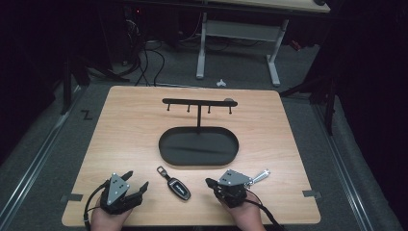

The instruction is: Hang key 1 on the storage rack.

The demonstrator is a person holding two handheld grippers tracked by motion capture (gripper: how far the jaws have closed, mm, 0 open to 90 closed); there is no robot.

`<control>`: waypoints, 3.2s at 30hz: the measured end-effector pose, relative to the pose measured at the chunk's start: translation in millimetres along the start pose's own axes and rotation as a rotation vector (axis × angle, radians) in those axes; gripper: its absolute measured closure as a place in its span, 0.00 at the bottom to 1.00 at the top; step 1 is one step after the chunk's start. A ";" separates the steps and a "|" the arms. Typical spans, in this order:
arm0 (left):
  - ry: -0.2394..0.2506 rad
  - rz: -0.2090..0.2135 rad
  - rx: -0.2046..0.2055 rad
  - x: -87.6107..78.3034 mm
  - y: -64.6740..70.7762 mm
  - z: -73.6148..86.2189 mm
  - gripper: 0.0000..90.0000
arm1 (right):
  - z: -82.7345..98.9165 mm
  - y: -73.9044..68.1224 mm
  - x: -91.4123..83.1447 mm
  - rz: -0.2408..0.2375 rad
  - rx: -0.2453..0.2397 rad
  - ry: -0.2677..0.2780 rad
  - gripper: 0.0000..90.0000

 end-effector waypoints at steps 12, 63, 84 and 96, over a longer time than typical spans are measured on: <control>-0.007 0.006 0.009 1.2 0.3 0.5 0.38 | -14.7 -43.5 42.3 -0.111 -0.054 -0.077 1.00; -0.026 0.040 0.028 6.5 8.3 3.7 0.39 | 48.2 5.7 -8.9 -0.001 0.064 -0.127 0.41; -0.022 0.034 0.036 3.1 9.1 4.6 0.39 | 49.6 32.0 -11.4 0.128 0.126 -0.151 0.54; 0.004 0.042 0.004 -1.4 16.4 -7.8 0.36 | 42.0 37.9 -24.4 0.115 0.136 -0.082 0.48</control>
Point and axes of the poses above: each handheld gripper's, and its own axes: x roughly forward along the jaws, z roughly out of its underside, y roughly to its right, the point moved 9 cm from there along x, roughly forward along the jaws, and after that the axes turned 2 degrees about -z, right-handed, at the moved point
